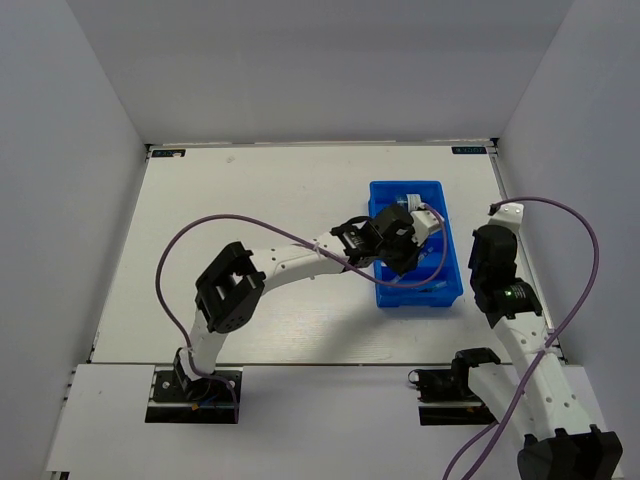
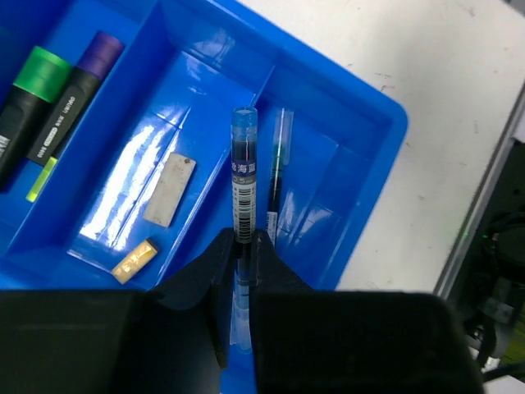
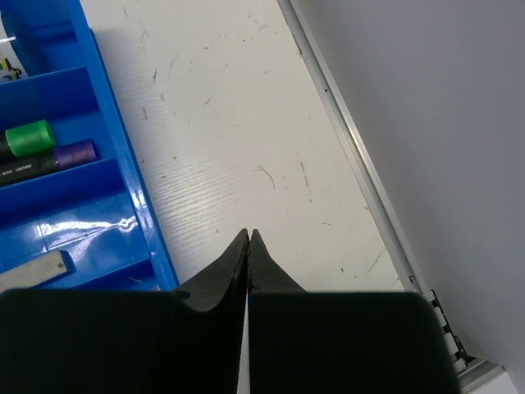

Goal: Sort the stationery into containers
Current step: Place the pen in the storage box, then reset both arms

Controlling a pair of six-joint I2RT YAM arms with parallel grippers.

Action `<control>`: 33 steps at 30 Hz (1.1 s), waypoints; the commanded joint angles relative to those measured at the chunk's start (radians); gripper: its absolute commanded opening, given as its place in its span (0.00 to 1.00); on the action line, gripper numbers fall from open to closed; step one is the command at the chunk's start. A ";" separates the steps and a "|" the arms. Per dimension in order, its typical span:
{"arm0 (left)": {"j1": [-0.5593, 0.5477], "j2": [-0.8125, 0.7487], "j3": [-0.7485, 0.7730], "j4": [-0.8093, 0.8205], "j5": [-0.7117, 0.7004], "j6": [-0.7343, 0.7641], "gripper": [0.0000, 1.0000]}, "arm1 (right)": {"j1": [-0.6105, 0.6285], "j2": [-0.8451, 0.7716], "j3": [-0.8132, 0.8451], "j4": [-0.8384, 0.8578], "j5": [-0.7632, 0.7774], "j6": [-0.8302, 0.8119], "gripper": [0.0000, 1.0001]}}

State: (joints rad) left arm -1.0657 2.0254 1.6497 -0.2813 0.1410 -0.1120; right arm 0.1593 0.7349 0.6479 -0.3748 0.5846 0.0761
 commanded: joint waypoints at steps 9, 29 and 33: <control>0.006 0.001 0.038 0.019 0.026 0.002 0.74 | -0.017 -0.015 -0.021 0.059 0.004 0.008 0.01; 0.243 -0.847 -0.601 -0.223 -0.225 -0.181 1.00 | -0.014 0.040 0.059 -0.081 -0.558 -0.118 0.90; 0.403 -1.096 -0.767 -0.328 -0.219 -0.210 1.00 | -0.017 0.040 0.073 -0.095 -0.649 -0.128 0.90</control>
